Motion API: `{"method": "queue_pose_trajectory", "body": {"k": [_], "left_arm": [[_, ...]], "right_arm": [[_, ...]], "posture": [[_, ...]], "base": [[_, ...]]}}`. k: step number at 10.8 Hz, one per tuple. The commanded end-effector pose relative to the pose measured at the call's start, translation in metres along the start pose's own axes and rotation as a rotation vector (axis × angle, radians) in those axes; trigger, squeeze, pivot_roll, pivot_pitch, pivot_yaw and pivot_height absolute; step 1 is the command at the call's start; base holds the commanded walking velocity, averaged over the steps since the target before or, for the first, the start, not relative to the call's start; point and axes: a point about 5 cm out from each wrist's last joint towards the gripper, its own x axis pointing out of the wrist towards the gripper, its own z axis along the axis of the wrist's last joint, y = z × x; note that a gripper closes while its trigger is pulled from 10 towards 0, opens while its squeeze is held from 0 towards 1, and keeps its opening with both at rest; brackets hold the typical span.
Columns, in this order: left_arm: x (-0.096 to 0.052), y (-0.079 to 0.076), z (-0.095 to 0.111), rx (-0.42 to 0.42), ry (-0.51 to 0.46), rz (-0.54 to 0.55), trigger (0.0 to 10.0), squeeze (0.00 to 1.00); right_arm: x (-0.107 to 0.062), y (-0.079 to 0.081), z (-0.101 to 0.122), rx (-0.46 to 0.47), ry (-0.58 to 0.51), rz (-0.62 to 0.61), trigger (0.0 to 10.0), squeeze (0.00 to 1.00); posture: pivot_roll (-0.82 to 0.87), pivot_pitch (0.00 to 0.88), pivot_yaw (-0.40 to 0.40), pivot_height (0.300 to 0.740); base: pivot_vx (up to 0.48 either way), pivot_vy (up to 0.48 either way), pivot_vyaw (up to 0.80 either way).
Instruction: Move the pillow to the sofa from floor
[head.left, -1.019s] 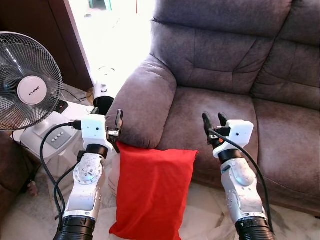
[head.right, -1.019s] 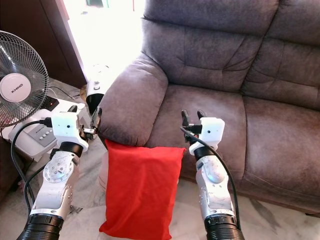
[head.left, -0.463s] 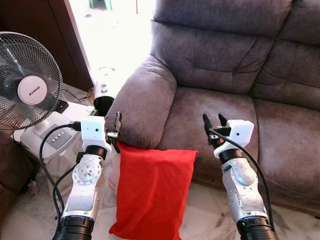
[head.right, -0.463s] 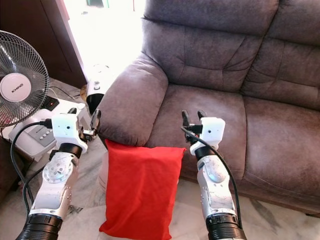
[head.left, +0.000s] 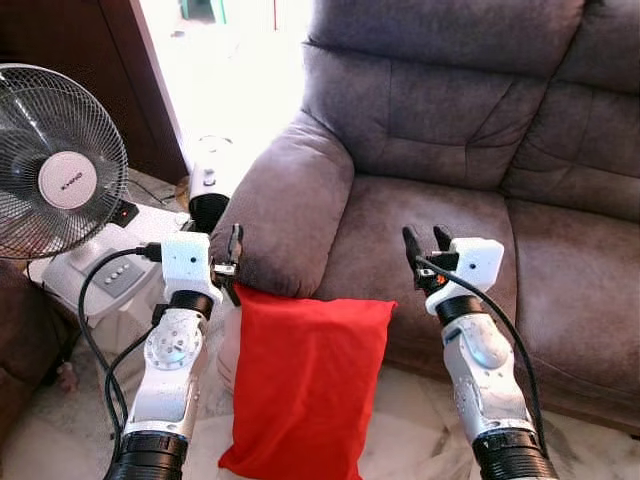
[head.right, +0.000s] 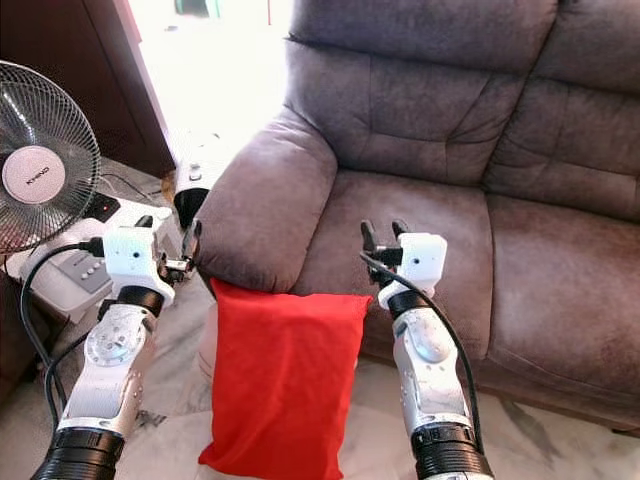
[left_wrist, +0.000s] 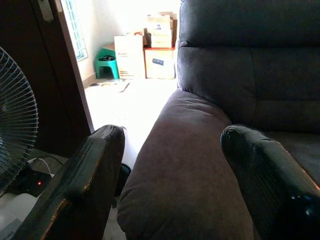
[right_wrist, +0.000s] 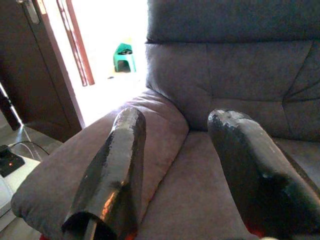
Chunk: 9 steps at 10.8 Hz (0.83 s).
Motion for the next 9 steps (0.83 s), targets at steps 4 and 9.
{"method": "queue_pose_trajectory", "body": {"k": [4, 9], "left_arm": [[0.0014, 0.0007, 0.0013, -0.011, -0.004, 0.009, 10.0, 0.00], [0.0015, 0.0008, 0.0013, -0.016, -0.002, 0.011, 10.0, 0.00]], "right_arm": [[0.0016, 0.0006, -0.0006, 0.010, 0.008, 0.007, 10.0, 0.00], [0.0023, 0.0012, -0.0019, 0.014, 0.017, 0.003, 10.0, 0.00]], "posture": [[0.07, 0.132, -0.037, 0.712], [0.07, 0.139, -0.038, 0.697]], "base": [[0.000, 0.000, 0.00], [0.000, 0.000, 0.00]]}}
